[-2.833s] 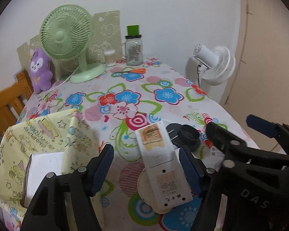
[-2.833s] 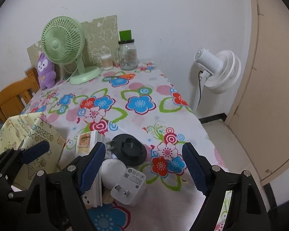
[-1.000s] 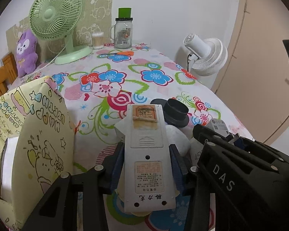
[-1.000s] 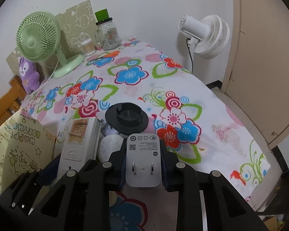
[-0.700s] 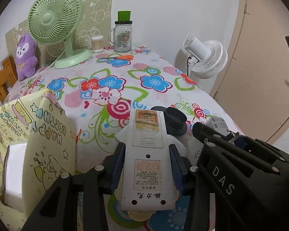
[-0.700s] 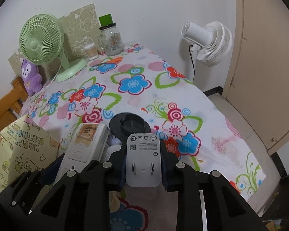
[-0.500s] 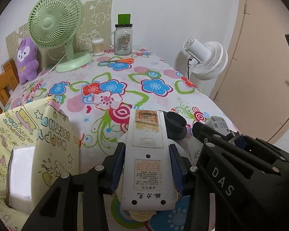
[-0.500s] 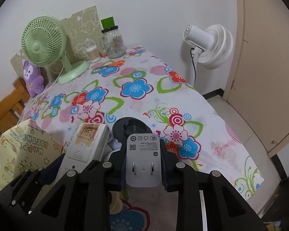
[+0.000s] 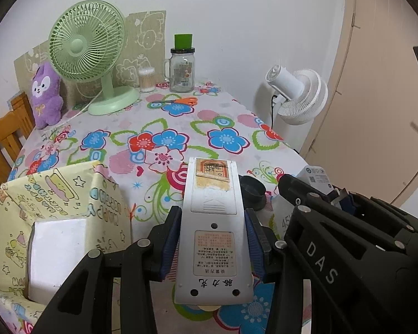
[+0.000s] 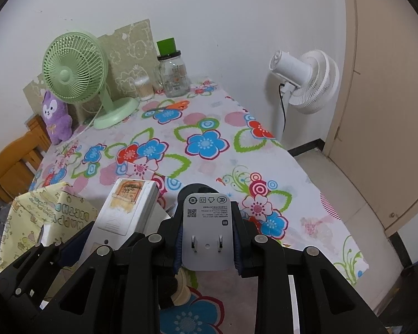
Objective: Organize rigid objects
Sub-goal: 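Carry the remote and plug adapter with both tools over the fabric box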
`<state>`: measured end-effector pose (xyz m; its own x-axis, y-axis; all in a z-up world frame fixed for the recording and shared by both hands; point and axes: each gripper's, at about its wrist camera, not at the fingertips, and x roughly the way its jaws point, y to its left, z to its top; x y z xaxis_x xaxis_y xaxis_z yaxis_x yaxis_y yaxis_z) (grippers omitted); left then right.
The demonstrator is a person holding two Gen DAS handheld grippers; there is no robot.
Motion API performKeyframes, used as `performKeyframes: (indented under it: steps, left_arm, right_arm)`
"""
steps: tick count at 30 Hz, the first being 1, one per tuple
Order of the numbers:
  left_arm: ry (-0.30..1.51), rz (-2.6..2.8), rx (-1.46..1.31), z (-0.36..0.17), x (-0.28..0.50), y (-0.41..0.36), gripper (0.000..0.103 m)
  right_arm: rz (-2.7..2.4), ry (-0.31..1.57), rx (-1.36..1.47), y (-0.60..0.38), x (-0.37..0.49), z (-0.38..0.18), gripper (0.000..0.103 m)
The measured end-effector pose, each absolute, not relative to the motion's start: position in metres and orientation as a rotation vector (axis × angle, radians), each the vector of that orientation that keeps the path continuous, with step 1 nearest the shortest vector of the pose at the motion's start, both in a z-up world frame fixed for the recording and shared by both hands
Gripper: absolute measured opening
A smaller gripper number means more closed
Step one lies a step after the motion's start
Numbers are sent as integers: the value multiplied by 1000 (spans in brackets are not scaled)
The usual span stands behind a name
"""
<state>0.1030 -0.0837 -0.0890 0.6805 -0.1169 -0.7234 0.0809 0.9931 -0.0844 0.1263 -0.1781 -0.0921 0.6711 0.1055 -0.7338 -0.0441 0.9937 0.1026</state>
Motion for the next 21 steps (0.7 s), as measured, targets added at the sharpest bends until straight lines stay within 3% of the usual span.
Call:
performKeyframes:
  steps: [21]
  left_arm:
    - [771, -115, -46, -53, 86, -76, 46]
  right_arm:
    - [89, 786, 65, -169, 109, -52, 31]
